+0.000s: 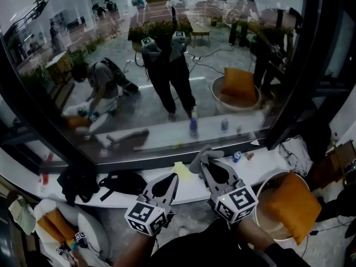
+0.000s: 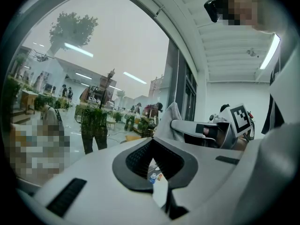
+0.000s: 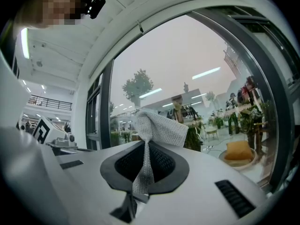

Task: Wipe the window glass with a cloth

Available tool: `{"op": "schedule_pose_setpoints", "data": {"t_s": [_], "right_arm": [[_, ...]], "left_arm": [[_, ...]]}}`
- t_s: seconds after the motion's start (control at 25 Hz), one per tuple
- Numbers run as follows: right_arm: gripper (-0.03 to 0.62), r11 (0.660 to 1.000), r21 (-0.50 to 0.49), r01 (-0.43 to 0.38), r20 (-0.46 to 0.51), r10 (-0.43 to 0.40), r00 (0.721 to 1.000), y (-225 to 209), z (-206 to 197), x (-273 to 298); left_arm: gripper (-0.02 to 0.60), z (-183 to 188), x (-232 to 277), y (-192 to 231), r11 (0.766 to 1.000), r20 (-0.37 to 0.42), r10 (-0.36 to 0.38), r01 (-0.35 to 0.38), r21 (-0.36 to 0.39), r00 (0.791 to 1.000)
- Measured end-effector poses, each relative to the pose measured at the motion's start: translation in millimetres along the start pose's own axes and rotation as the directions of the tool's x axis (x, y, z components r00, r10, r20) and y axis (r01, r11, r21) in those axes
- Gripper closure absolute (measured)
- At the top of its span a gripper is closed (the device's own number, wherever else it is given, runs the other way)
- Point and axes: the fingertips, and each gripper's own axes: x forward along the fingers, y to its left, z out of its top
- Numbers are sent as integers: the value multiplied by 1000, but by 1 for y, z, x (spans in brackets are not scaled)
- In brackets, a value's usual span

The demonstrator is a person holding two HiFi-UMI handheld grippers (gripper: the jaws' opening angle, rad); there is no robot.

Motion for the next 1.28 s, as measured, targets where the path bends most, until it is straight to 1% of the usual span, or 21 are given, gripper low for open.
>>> {"op": "schedule_pose_setpoints", "data": {"t_s": [0.24,0.52,1.0,1.28], "right_arm": [[553,999,-18,32,-5,-32,999,-25,6,-1],[553,997,-42,61,-3,-61,998,-76,20,15],[553,989,-77,128,10,-128,992,-196,49,44],[553,983,-93,158,11,-158,987,-260,60,61]], "left_arm": [[581,-1,17,-4,1000,-10,-16,16,-8,1000],[581,5,61,-3,1000,-20,-27,27,-4,999],[581,16,157,-3,999,-40,-35,35,13,999],[581,24,218,-7,998,-38,-57,58,21,998]]}}
